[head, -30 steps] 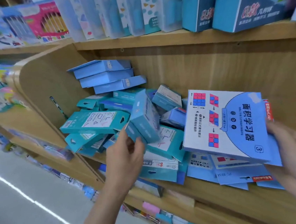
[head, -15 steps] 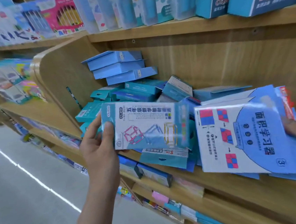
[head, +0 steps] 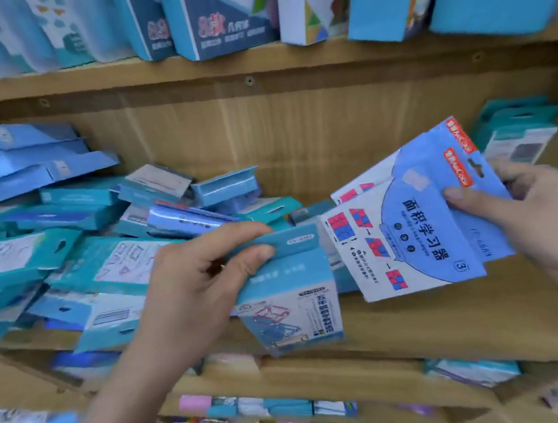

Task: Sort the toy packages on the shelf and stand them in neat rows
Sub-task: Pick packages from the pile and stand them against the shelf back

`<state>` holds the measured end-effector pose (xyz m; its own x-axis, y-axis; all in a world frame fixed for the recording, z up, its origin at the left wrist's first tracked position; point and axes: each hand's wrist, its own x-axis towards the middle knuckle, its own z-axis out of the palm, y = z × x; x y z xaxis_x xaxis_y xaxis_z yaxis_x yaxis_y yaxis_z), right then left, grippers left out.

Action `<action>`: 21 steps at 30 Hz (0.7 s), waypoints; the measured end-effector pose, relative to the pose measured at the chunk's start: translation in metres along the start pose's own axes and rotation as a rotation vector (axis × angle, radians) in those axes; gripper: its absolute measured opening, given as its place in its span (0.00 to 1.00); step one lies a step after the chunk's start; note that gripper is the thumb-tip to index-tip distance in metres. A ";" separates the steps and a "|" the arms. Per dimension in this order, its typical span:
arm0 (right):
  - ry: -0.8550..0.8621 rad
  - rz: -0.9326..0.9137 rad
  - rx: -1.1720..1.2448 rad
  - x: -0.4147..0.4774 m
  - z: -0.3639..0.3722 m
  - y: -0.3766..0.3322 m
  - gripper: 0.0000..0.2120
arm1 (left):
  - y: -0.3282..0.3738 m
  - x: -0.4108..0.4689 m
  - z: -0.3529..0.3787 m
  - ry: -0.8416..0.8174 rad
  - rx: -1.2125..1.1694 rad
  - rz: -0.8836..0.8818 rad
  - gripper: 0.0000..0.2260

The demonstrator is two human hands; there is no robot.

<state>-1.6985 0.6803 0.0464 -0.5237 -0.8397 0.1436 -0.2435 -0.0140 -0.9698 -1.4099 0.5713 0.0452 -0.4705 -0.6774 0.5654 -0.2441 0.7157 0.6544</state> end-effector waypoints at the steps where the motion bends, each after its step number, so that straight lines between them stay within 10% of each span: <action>1: 0.024 0.001 -0.005 0.000 -0.010 0.002 0.18 | 0.002 0.001 0.017 -0.044 0.008 0.020 0.10; 21: 0.044 -0.164 -0.598 0.036 -0.061 0.036 0.19 | 0.016 0.001 0.135 -0.086 0.206 -0.029 0.16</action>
<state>-1.7753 0.6828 0.0289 -0.4703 -0.8294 0.3015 -0.7325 0.1764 -0.6575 -1.5287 0.6050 -0.0108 -0.5296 -0.6873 0.4971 -0.4224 0.7219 0.5481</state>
